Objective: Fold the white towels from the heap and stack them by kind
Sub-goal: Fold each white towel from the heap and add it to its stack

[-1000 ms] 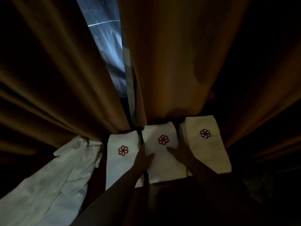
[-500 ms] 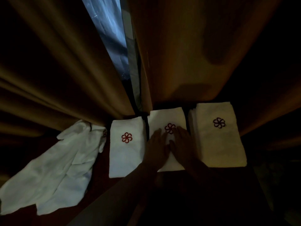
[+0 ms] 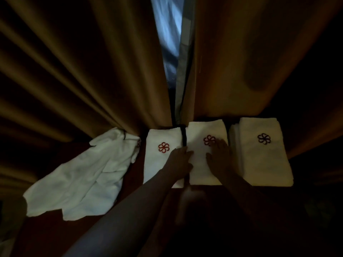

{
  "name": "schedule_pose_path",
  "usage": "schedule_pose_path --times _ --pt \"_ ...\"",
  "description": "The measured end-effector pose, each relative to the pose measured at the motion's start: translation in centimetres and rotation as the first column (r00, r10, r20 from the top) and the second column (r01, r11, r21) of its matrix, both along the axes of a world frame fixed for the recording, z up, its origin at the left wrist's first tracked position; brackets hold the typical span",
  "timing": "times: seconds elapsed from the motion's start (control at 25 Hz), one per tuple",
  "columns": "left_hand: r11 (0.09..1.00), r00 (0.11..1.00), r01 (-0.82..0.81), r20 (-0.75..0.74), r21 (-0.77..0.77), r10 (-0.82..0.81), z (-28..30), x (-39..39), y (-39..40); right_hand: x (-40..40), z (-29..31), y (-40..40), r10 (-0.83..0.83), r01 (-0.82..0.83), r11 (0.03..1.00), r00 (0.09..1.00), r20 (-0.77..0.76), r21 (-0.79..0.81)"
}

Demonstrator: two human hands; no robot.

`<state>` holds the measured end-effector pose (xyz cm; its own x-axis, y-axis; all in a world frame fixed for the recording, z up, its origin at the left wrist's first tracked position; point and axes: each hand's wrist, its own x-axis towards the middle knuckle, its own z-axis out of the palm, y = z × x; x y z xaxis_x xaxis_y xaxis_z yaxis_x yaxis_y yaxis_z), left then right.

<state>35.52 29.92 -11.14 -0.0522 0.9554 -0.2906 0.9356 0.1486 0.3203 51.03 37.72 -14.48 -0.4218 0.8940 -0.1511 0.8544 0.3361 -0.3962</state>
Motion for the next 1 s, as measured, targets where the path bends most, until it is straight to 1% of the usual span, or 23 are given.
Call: schedule_pose_path --times 0.08,0.12,0.24,0.4,0.6,0.72,0.76,0.84,0.92,1.0 --pt "0.997 0.998 -0.052 0.023 0.065 0.051 0.0 -1.4 -2.4 -1.2 1.3 -2.1 -0.005 0.014 0.996 0.995 -0.104 0.092" --pt "0.994 0.996 -0.087 0.029 0.071 0.085 -0.1 -2.3 -3.8 -2.3 1.9 -3.5 0.008 0.006 0.995 0.990 -0.138 0.104" --pt "0.974 0.973 -0.224 0.061 0.029 0.222 -0.4 -5.3 -7.5 -5.9 2.6 -7.3 0.118 -0.107 0.991 0.982 -0.146 0.078" --pt "0.929 0.924 -0.369 0.100 -0.006 0.368 -0.3 -10.9 -13.8 -11.6 2.6 -11.6 0.228 -0.223 0.974 0.953 -0.201 0.048" --pt "0.868 0.861 -0.496 0.106 -0.035 0.497 -2.0 -19.2 -22.7 -19.6 1.9 -16.7 0.338 -0.357 0.932 0.917 -0.213 -0.058" --pt "0.830 0.819 -0.555 0.131 -0.059 0.558 -3.8 -23.8 -27.3 -24.6 0.2 -19.5 0.365 -0.400 0.900 0.908 -0.203 -0.171" --pt "0.816 0.803 -0.572 0.142 -0.084 0.578 -4.5 -25.2 -28.6 -26.1 -0.4 -20.5 0.364 -0.402 0.890 0.910 -0.197 -0.214" --pt "0.800 0.785 -0.580 0.156 -0.156 0.600 -6.0 -27.4 -31.2 -28.5 -1.7 -22.8 0.352 -0.375 0.870 0.927 -0.130 -0.319" --pt "0.815 0.802 -0.527 0.177 -0.241 0.571 -7.8 -28.6 -33.4 -30.4 -3.1 -25.0 0.303 -0.291 0.857 0.952 -0.039 -0.425" --pt "0.848 0.839 -0.440 0.201 -0.295 0.505 -9.5 -29.1 -35.2 -31.9 -4.2 -27.3 0.273 -0.257 0.862 0.962 -0.025 -0.438"
